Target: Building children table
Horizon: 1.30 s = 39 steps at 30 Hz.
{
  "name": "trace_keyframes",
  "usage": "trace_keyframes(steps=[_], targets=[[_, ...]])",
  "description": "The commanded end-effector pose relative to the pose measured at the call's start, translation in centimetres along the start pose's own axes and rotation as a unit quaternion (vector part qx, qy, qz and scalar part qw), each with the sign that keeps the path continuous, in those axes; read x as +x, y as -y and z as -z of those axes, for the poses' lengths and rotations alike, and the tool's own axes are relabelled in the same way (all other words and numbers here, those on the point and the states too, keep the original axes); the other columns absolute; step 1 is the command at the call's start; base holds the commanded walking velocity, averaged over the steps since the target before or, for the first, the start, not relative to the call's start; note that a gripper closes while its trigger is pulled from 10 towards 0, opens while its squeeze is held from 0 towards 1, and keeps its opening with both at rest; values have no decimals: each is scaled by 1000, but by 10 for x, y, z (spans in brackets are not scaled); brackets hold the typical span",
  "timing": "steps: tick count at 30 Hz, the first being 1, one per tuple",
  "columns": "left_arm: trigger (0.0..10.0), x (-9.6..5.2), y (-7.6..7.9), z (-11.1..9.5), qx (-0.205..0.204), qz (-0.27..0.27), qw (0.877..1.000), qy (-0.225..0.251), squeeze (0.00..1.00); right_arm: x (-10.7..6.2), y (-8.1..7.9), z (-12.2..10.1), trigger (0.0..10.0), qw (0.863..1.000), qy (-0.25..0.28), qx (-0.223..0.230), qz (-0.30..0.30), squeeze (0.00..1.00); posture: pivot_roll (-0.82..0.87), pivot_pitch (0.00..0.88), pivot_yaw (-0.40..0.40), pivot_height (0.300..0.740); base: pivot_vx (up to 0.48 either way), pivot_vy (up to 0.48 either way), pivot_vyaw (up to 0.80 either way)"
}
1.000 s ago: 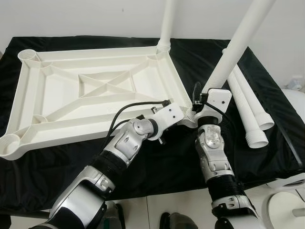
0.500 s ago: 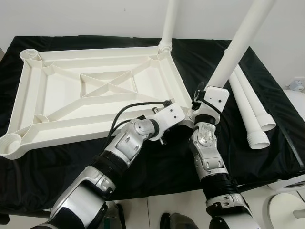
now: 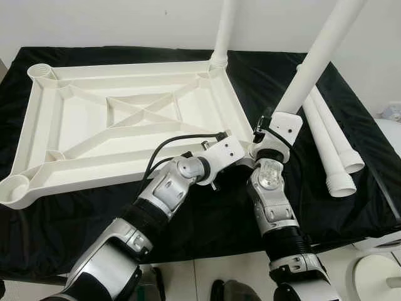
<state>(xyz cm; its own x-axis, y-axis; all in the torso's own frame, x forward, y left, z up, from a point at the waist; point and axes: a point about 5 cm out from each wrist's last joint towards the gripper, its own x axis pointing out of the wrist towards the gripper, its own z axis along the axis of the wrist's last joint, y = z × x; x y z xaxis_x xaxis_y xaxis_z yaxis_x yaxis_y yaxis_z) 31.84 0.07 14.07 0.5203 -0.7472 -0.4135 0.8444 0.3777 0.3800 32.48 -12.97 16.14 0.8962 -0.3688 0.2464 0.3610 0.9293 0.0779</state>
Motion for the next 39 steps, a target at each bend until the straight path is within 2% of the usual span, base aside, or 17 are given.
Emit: trace_keyframes(steps=[1, 7, 11, 15, 18, 20, 25, 30, 35, 39], targets=[[10000, -8, -7, -19, 37, -3, 999, 32, 0, -2, 53, 40, 10000, 988, -94, -63, 107, 0, 23, 78, -23, 740, 0, 0, 0], [10000, -8, -6, -19, 38, -2, 999, 32, 0, -4, 52, 42, 10000, 989, -96, -72, 89, 0, 23, 75, -24, 740, 0, 0, 0], [10000, -8, -5, -18, 38, -1, 999, 32, 0, -5, 57, 46, 10000, 992, -110, -56, 31, 0, 24, 69, -25, 740, 0, 0, 0], [10000, -8, -5, -18, 38, -1, 999, 32, 0, -4, 57, 46, 10000, 992, -114, -47, 11, 0, 24, 69, -25, 740, 0, 0, 0], [10000, -8, -4, -18, 39, 1, 999, 32, 0, 0, 66, 48, 10000, 989, -126, -49, -55, 0, 17, 65, -22, 740, 0, 0, 0], [10000, -8, -3, -18, 40, 1, 999, 33, 0, 2, 69, 46, 10000, 989, -121, -52, -70, 0, 17, 65, -22, 740, 0, 0, 0], [10000, -7, -2, -19, 41, 4, 999, 34, 0, 0, 71, 43, 10000, 978, -111, -55, -165, 0, 9, 65, -18, 740, 0, 0, 0], [10000, -7, -2, -19, 41, 5, 999, 35, 0, 0, 75, 43, 10000, 973, -114, -54, -194, 0, 9, 66, -17, 740, 0, 0, 0], [10000, -7, -4, -20, 42, 4, 998, 35, 0, -8, 75, 46, 10000, 950, -120, -20, -286, 0, 9, 73, -13, 740, 0, 0, 0], [10000, -7, -4, -20, 43, 4, 998, 35, 0, -11, 76, 47, 10000, 943, -126, 1, -308, 0, 10, 75, -11, 740, 0, 0, 0]])
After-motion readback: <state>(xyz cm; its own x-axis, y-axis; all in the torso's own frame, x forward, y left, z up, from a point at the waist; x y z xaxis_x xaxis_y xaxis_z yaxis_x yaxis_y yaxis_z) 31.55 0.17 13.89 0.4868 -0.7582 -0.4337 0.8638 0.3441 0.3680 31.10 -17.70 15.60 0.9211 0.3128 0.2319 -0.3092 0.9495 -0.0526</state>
